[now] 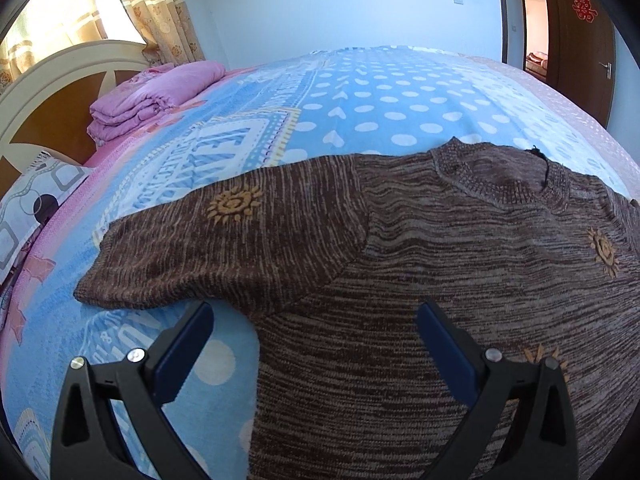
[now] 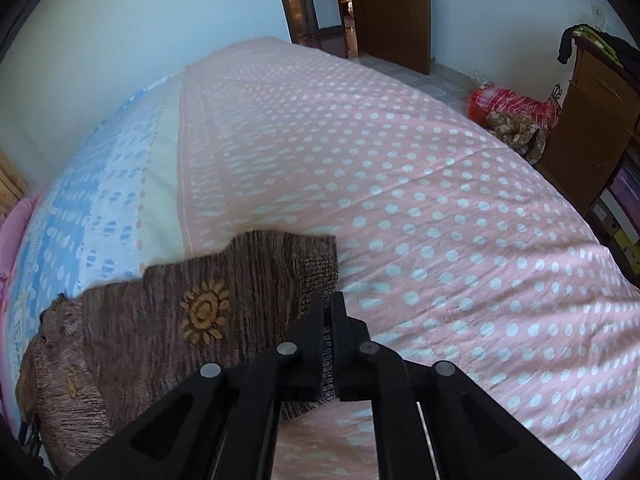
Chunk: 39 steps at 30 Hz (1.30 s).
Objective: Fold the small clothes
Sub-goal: 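Carry the sleeve across the sweater body with the right tool and release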
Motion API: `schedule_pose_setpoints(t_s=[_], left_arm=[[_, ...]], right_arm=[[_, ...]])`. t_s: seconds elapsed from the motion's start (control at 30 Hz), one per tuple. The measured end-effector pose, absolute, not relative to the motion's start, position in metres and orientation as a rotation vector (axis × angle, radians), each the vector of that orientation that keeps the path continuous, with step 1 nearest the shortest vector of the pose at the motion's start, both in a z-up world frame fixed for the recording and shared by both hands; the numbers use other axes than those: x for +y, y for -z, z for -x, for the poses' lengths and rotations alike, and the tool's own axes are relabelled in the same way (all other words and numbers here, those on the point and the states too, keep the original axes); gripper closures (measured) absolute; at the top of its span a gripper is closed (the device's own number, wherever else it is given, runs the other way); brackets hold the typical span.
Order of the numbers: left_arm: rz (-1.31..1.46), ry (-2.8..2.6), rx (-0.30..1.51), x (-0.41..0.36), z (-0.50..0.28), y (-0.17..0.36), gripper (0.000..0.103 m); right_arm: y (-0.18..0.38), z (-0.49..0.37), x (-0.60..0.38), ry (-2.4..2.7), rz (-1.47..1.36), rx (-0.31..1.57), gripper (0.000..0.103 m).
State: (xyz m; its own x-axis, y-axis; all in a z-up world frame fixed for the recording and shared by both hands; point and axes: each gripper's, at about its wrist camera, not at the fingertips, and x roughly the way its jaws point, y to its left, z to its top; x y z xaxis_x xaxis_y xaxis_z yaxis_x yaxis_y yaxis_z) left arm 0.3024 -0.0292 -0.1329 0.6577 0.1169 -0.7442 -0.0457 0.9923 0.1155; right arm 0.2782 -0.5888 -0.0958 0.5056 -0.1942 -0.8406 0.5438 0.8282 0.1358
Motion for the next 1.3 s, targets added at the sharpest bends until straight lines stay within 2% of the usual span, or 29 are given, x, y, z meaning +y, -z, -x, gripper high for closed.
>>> schedule_pose_setpoints(t_s=[0.03, 0.07, 0.1, 0.23, 0.27, 0.33, 0.47, 0.63, 0.87, 1.03, 1.17, 1.23, 1.27, 1.3], left_arm=[[-0.085, -0.088, 0.846, -0.029, -0.301, 0.132, 0.0], [-0.084, -0.085, 0.842, -0.029, -0.3, 0.132, 0.0], [-0.084, -0.083, 0.839, -0.028, -0.3, 0.131, 0.0], [-0.086, -0.085, 0.837, -0.025, -0.3, 0.129, 0.0], [-0.084, -0.089, 0.839, -0.024, -0.301, 0.13, 0.0], [-0.078, -0.096, 0.847, -0.021, -0.303, 0.132, 0.0], [-0.052, -0.078, 0.88, -0.018, -0.304, 0.137, 0.0], [-0.094, -0.052, 0.897, -0.025, -0.301, 0.143, 0.0], [-0.111, -0.028, 0.92, -0.028, -0.302, 0.149, 0.0], [-0.077, -0.009, 0.932, -0.024, -0.304, 0.151, 0.0], [-0.057, -0.009, 0.935, -0.021, -0.304, 0.152, 0.0], [-0.041, -0.001, 0.944, -0.019, -0.305, 0.153, 0.0], [-0.028, 0.008, 0.957, -0.017, -0.306, 0.155, 0.0], [-0.019, 0.018, 0.966, -0.016, -0.307, 0.155, 0.0]], right_arm=[[0.105, -0.281, -0.589, 0.453, -0.41, 0.975, 0.054], [0.115, -0.283, -0.588, 0.438, -0.412, 1.002, 0.038], [0.122, -0.284, -0.588, 0.448, -0.397, 1.004, 0.038], [0.137, -0.285, -0.577, 0.476, -0.281, 1.004, 0.065], [0.137, -0.284, -0.576, 0.457, -0.292, 0.999, 0.082], [0.135, -0.285, -0.568, 0.409, -0.308, 1.0, 0.096], [0.12, -0.283, -0.552, 0.387, -0.262, 0.974, 0.097], [0.066, -0.281, -0.519, 0.431, -0.113, 0.849, 0.097], [-0.006, -0.29, -0.416, 0.309, 0.087, 0.707, 0.097], [-0.02, -0.3, -0.343, 0.189, 0.136, 0.681, 0.097], [-0.007, -0.311, -0.284, 0.074, 0.154, 0.69, 0.097], [0.01, -0.317, -0.259, -0.043, 0.125, 0.724, 0.095], [0.023, -0.32, -0.245, -0.148, 0.089, 0.761, 0.091], [0.034, -0.32, -0.235, -0.21, 0.062, 0.789, 0.076]])
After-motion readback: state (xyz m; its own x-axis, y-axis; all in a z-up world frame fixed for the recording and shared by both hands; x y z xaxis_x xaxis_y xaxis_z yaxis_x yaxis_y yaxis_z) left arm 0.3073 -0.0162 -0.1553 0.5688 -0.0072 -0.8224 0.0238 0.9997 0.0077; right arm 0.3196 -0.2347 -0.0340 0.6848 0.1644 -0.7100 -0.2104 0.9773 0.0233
